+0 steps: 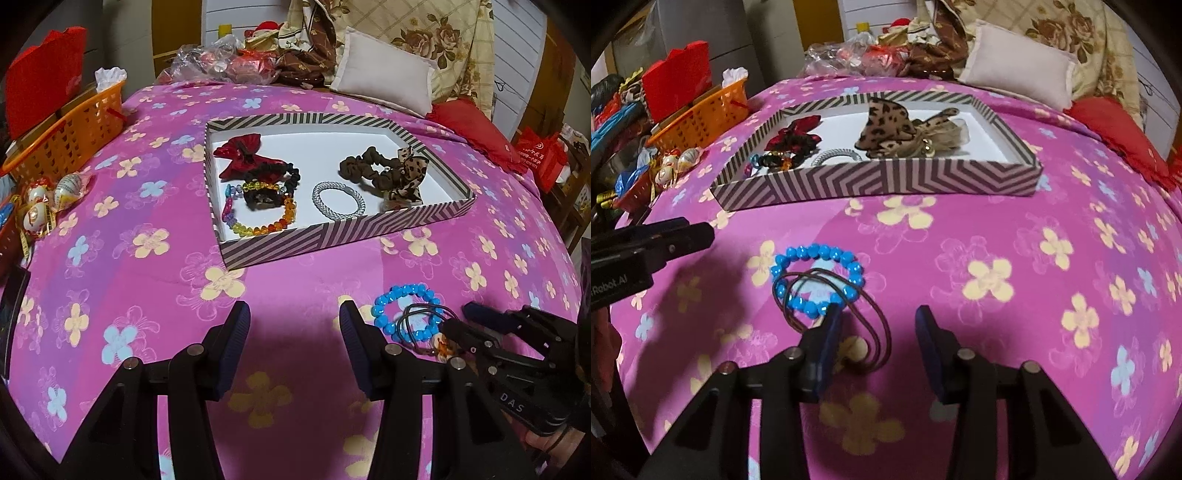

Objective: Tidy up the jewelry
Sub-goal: 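Grasp the blue bead bracelet with the left gripper while the right gripper grasps the black hair ties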

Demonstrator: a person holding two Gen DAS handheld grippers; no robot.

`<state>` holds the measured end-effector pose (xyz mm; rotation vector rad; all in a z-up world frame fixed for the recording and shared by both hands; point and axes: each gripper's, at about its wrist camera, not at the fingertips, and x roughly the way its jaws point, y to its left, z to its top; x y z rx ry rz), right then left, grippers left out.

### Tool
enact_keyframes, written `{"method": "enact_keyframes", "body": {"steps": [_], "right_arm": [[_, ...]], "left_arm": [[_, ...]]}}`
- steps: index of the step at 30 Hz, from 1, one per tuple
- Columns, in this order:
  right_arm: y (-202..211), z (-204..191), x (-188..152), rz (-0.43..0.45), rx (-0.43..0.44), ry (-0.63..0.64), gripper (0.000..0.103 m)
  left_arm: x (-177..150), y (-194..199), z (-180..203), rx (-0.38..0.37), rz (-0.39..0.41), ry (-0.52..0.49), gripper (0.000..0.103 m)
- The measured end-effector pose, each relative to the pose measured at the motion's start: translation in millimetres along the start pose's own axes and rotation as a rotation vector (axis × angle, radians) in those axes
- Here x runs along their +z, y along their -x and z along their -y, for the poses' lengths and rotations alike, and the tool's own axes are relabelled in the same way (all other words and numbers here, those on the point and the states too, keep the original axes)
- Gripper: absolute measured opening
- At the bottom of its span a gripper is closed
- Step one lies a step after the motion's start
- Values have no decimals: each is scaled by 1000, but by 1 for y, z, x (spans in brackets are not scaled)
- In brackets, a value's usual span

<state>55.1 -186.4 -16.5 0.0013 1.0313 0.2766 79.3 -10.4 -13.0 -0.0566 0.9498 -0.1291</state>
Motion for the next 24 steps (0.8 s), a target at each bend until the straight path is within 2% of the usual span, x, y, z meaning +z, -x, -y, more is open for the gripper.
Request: {"method": "enact_keyframes", "body": {"steps": [1,3,4,5,15,21,24], "right_arm": [[0,-2,0,6,-20,21,20],[1,-2,-1,7,-30,40,16],[2,-2,-2,2,-40,42,6],[4,1,-4,1,-54,41,3],[25,32,-24,11,-105,-35,2],[25,44,-26,17,-78,-78,3],[24,44,-25,22,-65,-82,7]], "left_arm": [[1,-1,1,-2,-2,-1,44],[2,-4,3,-3,-6,-5,44],[2,-4,4,-4,-7,-7,44],[2,-5,5,-8,-10,-10,44],[4,-23,35,-75,-60,-86,44],[3,-45,51,-95,-128,-143,44],[3,-46,56,-113,-118,-168,44]]}}
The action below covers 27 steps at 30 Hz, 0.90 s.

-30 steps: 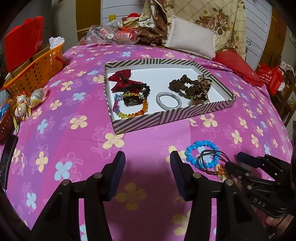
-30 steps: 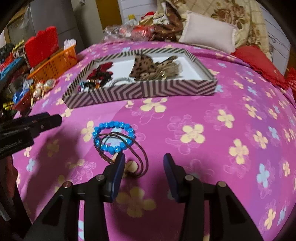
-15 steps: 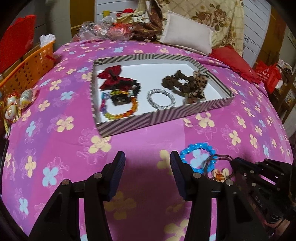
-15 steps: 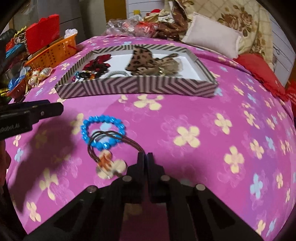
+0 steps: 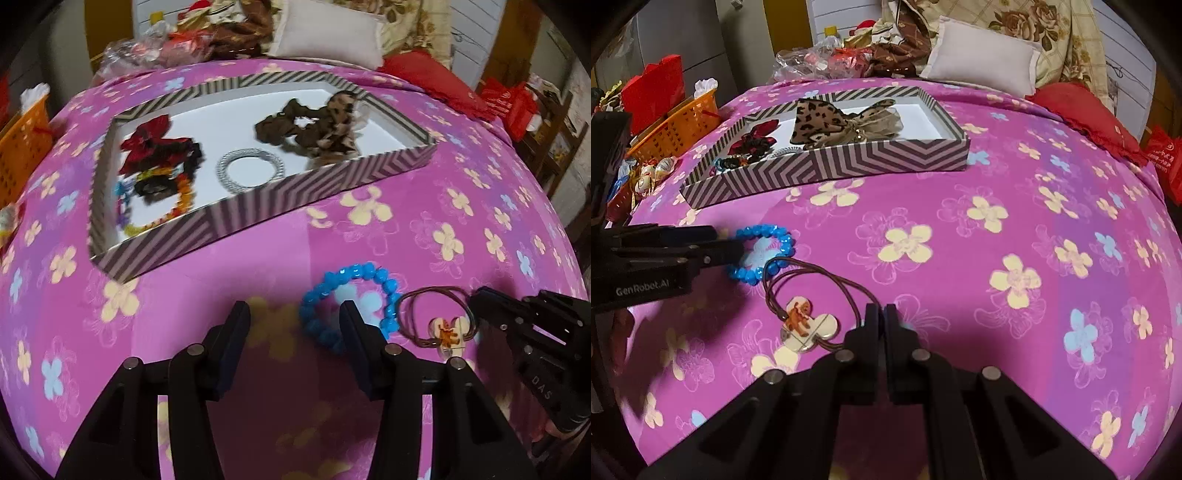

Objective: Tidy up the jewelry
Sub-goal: 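Grasp the blue bead bracelet with the left gripper while the right gripper grasps the black hair ties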

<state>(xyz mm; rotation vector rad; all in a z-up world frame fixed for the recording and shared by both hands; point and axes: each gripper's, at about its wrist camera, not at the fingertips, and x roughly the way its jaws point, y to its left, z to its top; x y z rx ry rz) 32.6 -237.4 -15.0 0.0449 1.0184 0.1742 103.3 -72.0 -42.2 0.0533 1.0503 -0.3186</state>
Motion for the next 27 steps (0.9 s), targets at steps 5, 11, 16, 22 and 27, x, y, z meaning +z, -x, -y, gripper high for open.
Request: {"method": "enact_keyframes", "body": {"steps": [5,11,16,22,27], "right_arm": [[-1,-6,0,24,1,12,14],[8,-5,0,65,30,-25,2],[28,-10,7,114,42,-19,2],[56,-17,20,187,69,-17,0],[58,-18,28,172,89,-15,0]], "left_arm": [[2,0,-5,-46,1,11,5],[-2,14,-17,-69,33,59,4],[2,35,-20,-64,88,60,4],[8,59,-20,-64,139,55,4],[10,72,-20,-59,165,50,4]]}}
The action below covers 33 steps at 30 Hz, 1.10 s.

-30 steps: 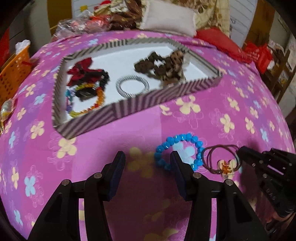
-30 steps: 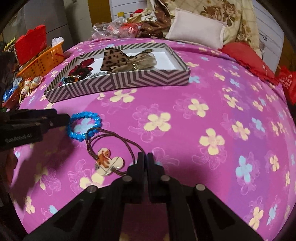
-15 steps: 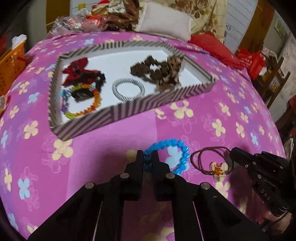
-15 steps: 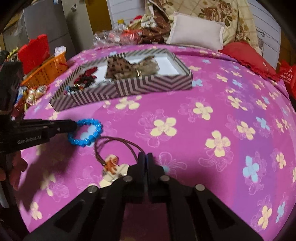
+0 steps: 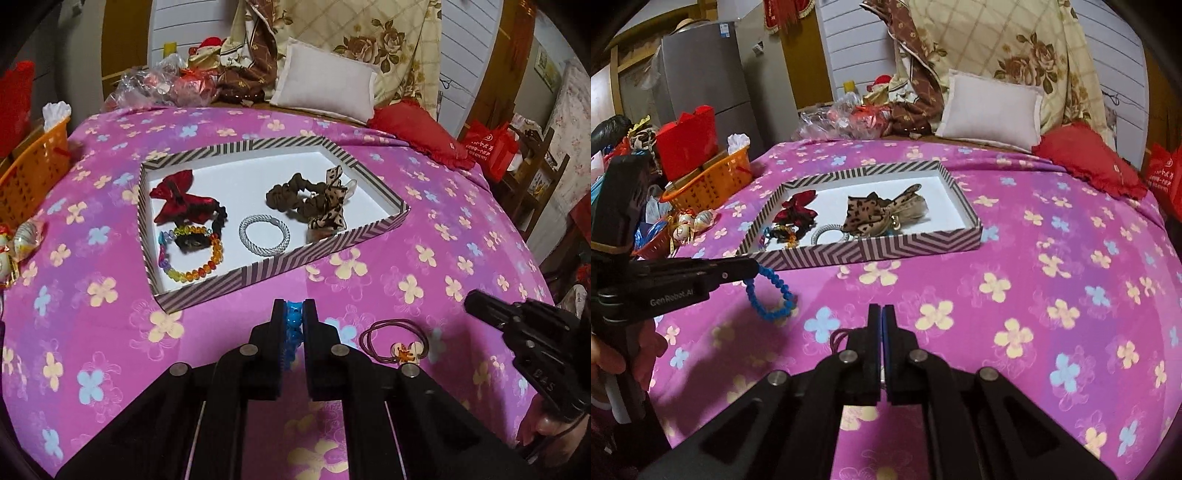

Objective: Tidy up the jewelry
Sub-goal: 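Grasp the blue bead bracelet with the left gripper while the right gripper grasps the black hair ties, then carry the blue bracelet and hair ties with both grippers over the white tray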

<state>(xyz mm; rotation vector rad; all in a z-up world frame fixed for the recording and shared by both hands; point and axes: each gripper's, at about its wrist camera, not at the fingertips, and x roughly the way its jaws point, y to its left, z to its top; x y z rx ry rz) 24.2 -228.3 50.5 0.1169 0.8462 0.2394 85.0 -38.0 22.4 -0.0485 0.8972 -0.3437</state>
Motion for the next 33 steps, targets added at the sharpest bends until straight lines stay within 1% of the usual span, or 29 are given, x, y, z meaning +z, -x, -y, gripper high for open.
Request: {"method": "enact_keyframes", "body": {"steps": [1,3,5,7,8,10,13,16,18,19,21,25,33], "right_arm": [[-5,2,0,-22,7,-12,1],[-17,5,-6,-60,5,-14,5],[-33,4,-11,-103,-12,12,12],[-55,8,-17,-175,-17,24,18],[-62,9,-18,-197,-14,29,22],[-70,9,-20,-215,-17,55,24],[-74,4,-20,-211,-34,120,26],[-75,-2,-21,-202,-60,165,25],[-74,-5,-21,-202,-67,184,4],[-72,-2,-21,-204,-59,167,2],[-68,2,-19,-184,-39,121,2],[-42,10,-10,-95,-7,49,2],[-9,-2,25,6,2,75,2]], "left_arm": [[0,1,0,0,3,1,4],[-1,2,0,-1,4,3,4],[-2,3,-1,0,4,5,4],[-2,3,-1,-1,0,3,4],[-3,3,-1,-2,-2,4,4],[-4,3,-1,2,-5,2,4],[-5,0,-1,3,-12,7,4],[-5,-3,-2,-1,-19,19,4],[-5,-3,-2,-1,-20,21,4],[-4,-4,-2,-1,-20,20,4],[-3,-3,-3,-2,-17,21,4],[2,2,-4,-1,-1,21,4],[18,17,-4,8,40,9,4]]}}
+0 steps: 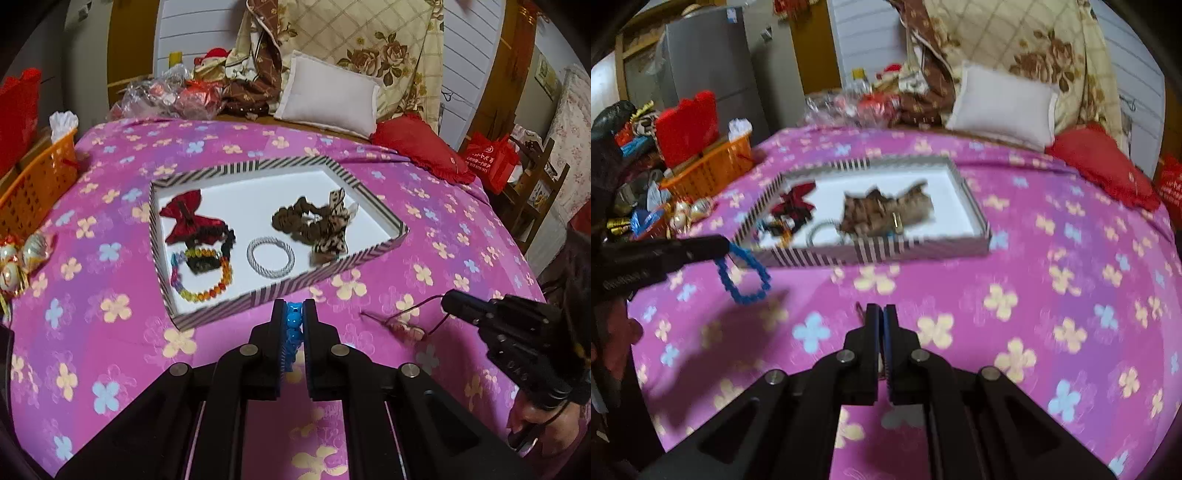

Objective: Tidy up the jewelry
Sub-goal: 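Carry the blue bracelet and hair ties with both grippers over the white tray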

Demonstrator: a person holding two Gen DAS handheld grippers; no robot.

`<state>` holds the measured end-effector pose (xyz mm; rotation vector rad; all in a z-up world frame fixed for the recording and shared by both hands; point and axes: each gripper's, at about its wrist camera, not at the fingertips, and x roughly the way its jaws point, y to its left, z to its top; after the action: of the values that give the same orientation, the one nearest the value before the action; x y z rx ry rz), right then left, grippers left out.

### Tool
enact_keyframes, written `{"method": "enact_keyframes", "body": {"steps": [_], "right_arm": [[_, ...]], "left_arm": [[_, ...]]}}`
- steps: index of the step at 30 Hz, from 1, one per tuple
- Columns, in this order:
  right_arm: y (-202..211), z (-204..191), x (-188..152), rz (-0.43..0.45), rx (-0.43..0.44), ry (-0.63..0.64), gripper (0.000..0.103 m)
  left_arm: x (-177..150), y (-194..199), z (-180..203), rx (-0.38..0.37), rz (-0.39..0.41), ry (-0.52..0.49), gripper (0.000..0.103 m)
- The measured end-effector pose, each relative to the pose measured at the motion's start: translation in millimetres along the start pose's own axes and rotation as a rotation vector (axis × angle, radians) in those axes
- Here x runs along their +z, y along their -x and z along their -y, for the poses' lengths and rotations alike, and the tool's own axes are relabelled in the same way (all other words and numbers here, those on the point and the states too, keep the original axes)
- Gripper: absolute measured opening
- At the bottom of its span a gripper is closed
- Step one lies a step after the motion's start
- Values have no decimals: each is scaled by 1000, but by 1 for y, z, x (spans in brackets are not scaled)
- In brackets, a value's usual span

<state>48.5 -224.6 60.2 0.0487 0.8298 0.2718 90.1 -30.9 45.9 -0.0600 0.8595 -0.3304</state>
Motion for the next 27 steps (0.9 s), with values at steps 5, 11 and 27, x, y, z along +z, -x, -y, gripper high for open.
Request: {"method": "enact_keyframes", "body": {"steps": [5,11,27], "right_arm": [[10,-4,22,45,-10,15,2],[15,-10,45,80,-13,30,2],[-4,-33,102,130,9,65,2]], "left_arm": [[13,7,0,16,27,-16,4],[27,9,-6,39,47,-16,4],[54,-5,-31,93,63,5,4]]}}
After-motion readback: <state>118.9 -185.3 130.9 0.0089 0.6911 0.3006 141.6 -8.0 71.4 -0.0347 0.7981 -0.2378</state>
